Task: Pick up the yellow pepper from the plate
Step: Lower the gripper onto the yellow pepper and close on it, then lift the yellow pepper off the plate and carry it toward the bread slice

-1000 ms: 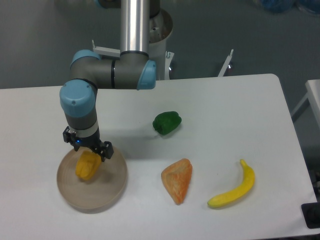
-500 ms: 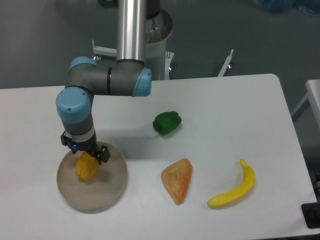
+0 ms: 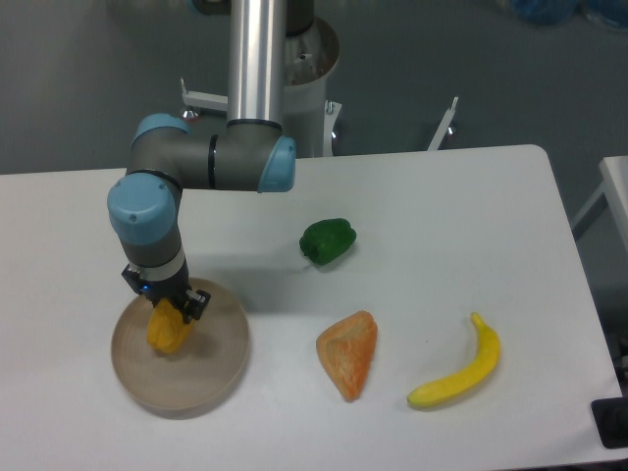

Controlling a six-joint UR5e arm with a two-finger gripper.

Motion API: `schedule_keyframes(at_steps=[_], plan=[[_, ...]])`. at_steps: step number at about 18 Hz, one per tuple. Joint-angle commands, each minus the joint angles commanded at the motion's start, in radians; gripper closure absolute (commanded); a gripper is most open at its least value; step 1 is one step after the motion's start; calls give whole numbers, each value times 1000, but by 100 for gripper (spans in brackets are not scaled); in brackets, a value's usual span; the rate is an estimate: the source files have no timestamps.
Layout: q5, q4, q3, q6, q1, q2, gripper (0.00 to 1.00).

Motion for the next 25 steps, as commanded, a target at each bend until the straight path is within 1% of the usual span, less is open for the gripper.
schedule_keyframes(at_steps=[4, 6, 8, 10, 13, 18, 22, 25], plan=[[2, -2, 20, 8, 9, 9, 56], [5, -17, 40, 67, 31, 26, 56], [20, -25, 57, 112, 87, 32, 56], [34, -25, 64, 162, 138, 58, 56], [40, -26, 75, 280, 230, 74, 56], [41, -32, 75, 483, 353, 97, 56], [40, -32, 77, 577, 417, 109, 56], [40, -32, 81, 592, 446, 107, 56]])
